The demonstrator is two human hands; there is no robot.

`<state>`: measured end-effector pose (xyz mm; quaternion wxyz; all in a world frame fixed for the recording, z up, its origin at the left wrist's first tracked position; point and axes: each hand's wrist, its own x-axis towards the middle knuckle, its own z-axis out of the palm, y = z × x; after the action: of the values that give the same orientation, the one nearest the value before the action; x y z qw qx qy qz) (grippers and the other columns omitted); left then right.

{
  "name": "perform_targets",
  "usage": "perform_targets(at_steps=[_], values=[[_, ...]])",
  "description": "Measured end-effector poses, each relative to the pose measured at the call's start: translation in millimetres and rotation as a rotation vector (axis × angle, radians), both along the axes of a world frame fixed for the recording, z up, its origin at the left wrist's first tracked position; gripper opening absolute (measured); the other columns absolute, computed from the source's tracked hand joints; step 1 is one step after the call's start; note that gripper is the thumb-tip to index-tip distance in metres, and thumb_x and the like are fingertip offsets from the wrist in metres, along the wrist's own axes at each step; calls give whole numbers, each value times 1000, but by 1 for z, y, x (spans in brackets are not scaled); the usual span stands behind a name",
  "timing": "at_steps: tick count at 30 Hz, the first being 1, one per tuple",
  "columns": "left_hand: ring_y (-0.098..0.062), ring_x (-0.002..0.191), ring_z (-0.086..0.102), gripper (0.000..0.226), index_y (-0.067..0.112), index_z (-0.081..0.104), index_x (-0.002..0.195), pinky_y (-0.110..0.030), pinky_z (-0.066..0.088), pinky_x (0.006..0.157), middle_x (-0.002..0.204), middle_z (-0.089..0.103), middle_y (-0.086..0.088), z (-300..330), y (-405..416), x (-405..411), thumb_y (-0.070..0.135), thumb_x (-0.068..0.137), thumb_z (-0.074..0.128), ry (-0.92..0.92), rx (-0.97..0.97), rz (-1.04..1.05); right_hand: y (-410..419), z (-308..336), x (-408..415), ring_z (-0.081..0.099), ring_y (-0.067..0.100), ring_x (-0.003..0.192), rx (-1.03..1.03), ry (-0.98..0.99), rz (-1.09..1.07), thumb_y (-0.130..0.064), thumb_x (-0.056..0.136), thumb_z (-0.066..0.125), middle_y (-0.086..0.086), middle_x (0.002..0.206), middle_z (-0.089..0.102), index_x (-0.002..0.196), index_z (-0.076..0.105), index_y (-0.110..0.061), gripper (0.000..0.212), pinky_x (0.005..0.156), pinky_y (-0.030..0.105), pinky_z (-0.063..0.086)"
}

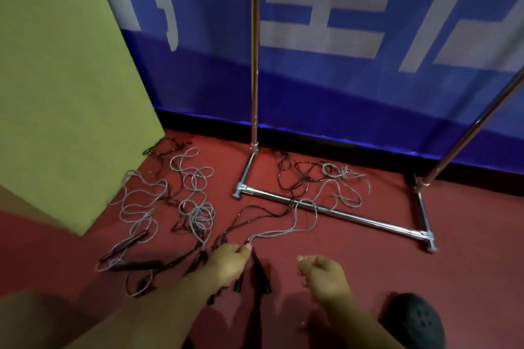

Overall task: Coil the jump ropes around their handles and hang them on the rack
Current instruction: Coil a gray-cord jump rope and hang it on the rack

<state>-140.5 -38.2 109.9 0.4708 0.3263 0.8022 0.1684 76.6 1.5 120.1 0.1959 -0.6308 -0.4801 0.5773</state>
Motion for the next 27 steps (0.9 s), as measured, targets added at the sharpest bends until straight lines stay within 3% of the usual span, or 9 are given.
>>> perform_targets(at_steps=[4,8,12,16,19,24,27], values=[[-27,83,62,37,14,65,96,-31,47,75,79,60,-2,-23,4,-18,47,100,49,90,5,-15,-3,-40,-3,43,14,49,-22,-45,32,-26,87,72,-2,48,52,61,64,-6,34,54,25,41],[-26,111,64,41,14,68,114,-27,46,90,115,71,-6,-59,15,-32,49,95,58,158,-79,-42,8,-78,-20,42,18,56,-134,12,-18,-26,89,70,6,57,49,60,62,-16,32,55,32,43],[-26,117,62,42,15,66,123,-24,45,92,123,68,-6,-94,30,-25,44,93,64,135,-163,-82,22,-109,-36,47,14,57,-152,-58,97,-40,90,64,-6,53,49,59,57,-22,37,61,33,44],[-27,107,66,34,17,70,105,-27,50,86,110,72,-6,-119,45,-12,46,87,70,138,-167,-90,32,-127,-48,53,17,68,-245,-55,84,-36,92,66,-12,54,55,65,63,-20,32,71,38,48],[-30,115,62,52,16,60,120,-30,50,93,122,65,-8,-132,55,-1,46,80,76,190,-148,-57,38,-133,-53,50,19,62,-287,-12,35,-32,96,61,-2,59,53,74,62,-16,27,62,33,46],[-33,134,39,101,16,30,146,-41,41,106,143,36,-11,-157,58,23,56,69,82,377,-181,-13,30,-140,-42,53,12,53,-395,23,-66,-27,100,55,-1,70,61,93,64,-17,15,49,26,45],[-35,129,46,93,15,29,143,-42,42,103,136,42,-13,-166,55,39,47,73,82,373,-162,28,30,-141,-23,50,9,42,-452,47,-98,-14,101,49,6,66,58,85,65,-7,24,40,17,41]])
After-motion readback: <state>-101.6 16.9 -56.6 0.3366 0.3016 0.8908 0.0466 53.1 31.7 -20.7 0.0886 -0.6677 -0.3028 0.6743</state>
